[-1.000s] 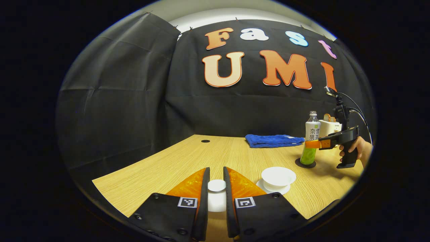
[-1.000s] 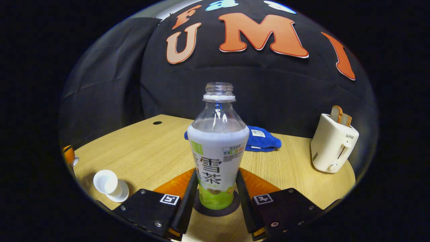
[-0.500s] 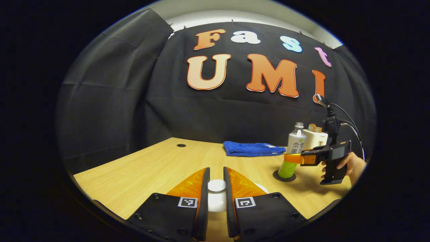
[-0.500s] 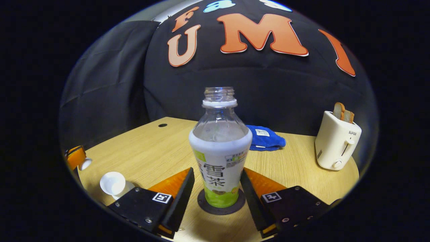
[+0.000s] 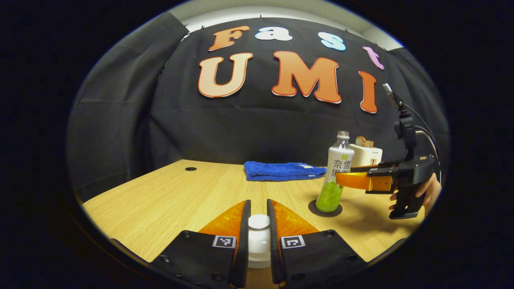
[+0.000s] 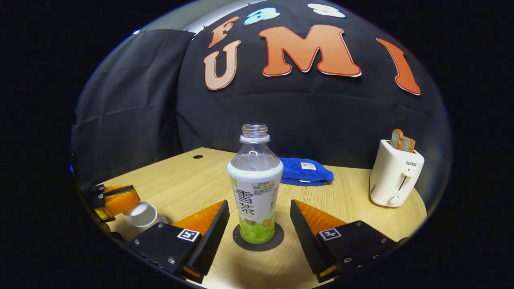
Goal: Open the teacup lid with one hand, grasp the water bottle and pour water into the teacup with the other hand; after pouring, place the water bottle on the coaster and then close the teacup lid.
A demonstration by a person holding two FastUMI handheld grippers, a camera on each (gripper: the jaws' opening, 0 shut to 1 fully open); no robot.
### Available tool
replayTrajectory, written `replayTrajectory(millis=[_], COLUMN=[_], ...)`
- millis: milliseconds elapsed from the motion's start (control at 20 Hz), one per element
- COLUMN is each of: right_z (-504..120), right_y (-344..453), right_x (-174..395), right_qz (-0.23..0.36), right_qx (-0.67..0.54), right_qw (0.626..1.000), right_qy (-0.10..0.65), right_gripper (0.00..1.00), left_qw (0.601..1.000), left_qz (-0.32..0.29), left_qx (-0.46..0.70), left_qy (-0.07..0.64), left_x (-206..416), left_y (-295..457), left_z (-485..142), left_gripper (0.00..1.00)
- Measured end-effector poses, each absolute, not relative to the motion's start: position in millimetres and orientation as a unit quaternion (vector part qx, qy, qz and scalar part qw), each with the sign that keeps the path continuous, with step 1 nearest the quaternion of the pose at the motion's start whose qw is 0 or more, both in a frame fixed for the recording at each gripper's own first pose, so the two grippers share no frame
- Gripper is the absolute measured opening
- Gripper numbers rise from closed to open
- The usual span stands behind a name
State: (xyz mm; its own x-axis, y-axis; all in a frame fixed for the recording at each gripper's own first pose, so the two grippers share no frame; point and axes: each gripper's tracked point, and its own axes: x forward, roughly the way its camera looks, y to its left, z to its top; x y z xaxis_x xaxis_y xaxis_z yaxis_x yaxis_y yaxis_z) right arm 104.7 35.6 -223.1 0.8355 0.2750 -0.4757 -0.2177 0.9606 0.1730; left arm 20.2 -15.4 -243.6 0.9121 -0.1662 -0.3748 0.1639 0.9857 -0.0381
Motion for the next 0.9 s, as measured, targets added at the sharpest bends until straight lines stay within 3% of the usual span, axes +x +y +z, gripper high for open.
replayTrajectory(millis=[300, 400, 500, 550, 750, 850, 900], right_z=[-206.1, -196.7, -188.2, -183.4, -165.1, -152.2, -146.0], right_y=[23.7, 22.6, 21.7, 20.5, 14.2, 11.7, 8.2], right_x=[79.1, 73.6, 67.3, 65.0, 53.5, 47.5, 43.2], right_qz=[0.135, 0.135, 0.137, 0.137, 0.127, 0.118, 0.111], right_qx=[0.059, 0.061, 0.061, 0.06, 0.06, 0.06, 0.057], right_qw=[0.96, 0.963, 0.964, 0.965, 0.97, 0.974, 0.976], right_qy=[0.239, 0.225, 0.218, 0.214, 0.198, 0.186, 0.179], right_gripper=[0.92, 0.92, 0.92, 0.92, 0.92, 0.91, 0.92], left_qw=[0.974, 0.975, 0.97, 0.97, 0.975, 0.979, 0.982], left_qz=[-0.077, -0.077, -0.077, -0.076, -0.07, -0.065, -0.062], left_qx=[0.037, 0.048, 0.062, 0.065, 0.064, 0.066, 0.062], left_qy=[0.209, 0.205, 0.222, 0.221, 0.201, 0.181, 0.166], left_x=[21.2, 20.3, 16.9, 16.9, 12.6, 11.6, 12.2], left_y=[-20.3, -22.0, -25.4, -25.8, -25.5, -26.5, -27.6], left_z=[-259.5, -257.0, -263.5, -262.0, -247.0, -229.5, -216.5], left_gripper=[0.29, 0.24, 0.33, 0.31, 0.57, 0.79, 0.85])
